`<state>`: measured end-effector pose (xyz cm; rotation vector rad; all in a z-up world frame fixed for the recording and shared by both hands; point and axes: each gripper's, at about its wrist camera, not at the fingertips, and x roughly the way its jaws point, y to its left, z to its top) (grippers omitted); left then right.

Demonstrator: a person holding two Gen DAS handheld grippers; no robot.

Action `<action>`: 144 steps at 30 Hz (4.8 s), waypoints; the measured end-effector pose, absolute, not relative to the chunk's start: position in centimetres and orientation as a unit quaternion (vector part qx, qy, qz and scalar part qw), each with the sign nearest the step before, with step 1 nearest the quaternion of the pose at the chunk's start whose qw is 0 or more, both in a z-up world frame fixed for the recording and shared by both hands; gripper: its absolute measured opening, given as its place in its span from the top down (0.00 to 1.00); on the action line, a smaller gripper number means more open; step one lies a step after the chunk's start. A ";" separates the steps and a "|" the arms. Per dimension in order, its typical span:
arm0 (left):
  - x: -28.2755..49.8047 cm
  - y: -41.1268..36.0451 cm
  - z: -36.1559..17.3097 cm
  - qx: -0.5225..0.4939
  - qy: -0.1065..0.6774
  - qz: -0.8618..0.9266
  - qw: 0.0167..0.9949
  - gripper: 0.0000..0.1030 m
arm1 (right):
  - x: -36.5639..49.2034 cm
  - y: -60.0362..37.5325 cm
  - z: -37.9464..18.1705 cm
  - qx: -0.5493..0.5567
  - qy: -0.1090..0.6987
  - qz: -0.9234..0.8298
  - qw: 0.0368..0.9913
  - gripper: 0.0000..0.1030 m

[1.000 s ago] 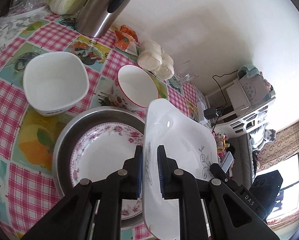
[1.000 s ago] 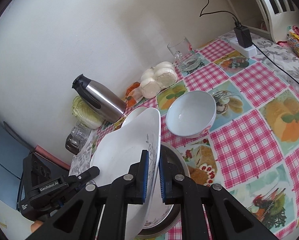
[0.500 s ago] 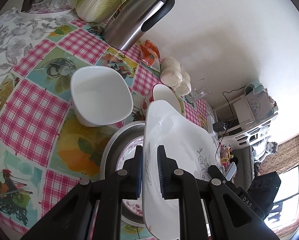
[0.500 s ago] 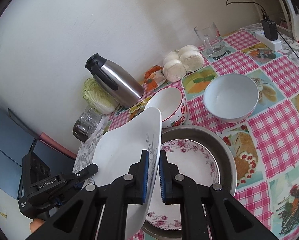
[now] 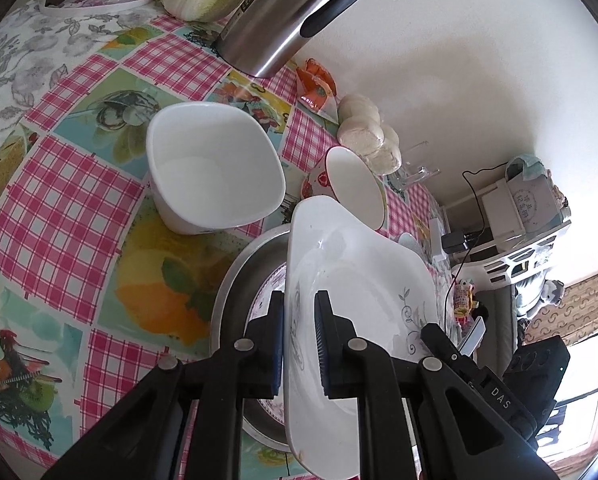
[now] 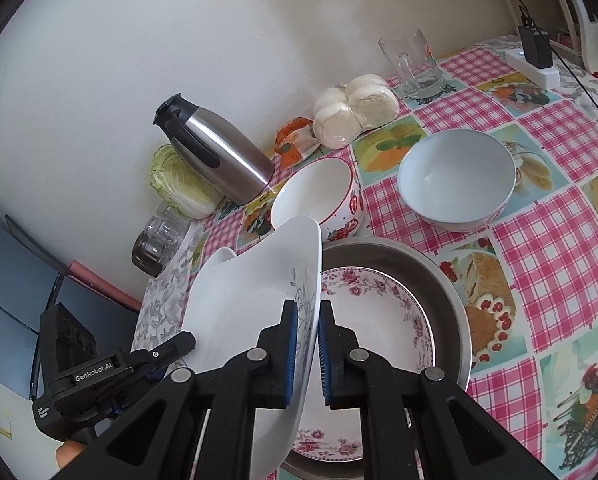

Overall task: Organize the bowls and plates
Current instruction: 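Lift the white square plate with both tools and carry it over the steel tray, then lower the square plate with both tools onto the pink-floral plate in the tray, then open both tools and release the square plate inside the tray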

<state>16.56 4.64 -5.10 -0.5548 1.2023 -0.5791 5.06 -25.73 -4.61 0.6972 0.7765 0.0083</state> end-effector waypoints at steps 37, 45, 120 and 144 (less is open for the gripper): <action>16.8 -0.4 -9.7 -0.179 0.616 -0.229 0.732 0.87 | 6.6 -28.3 -10.4 0.337 0.451 -0.032 0.826 0.87; 16.9 -0.9 -10.3 -0.176 0.622 -0.223 0.730 0.87 | 6.8 -28.4 -10.8 0.336 0.456 -0.035 0.823 0.87; 16.9 -1.5 -10.7 -0.169 0.624 -0.200 0.736 0.87 | 7.2 -27.5 -9.5 0.250 0.495 -0.055 0.830 0.86; 16.5 -3.1 -8.0 -0.121 0.615 -0.181 0.758 0.69 | 7.6 -26.7 -9.0 0.238 0.498 -0.041 0.833 0.86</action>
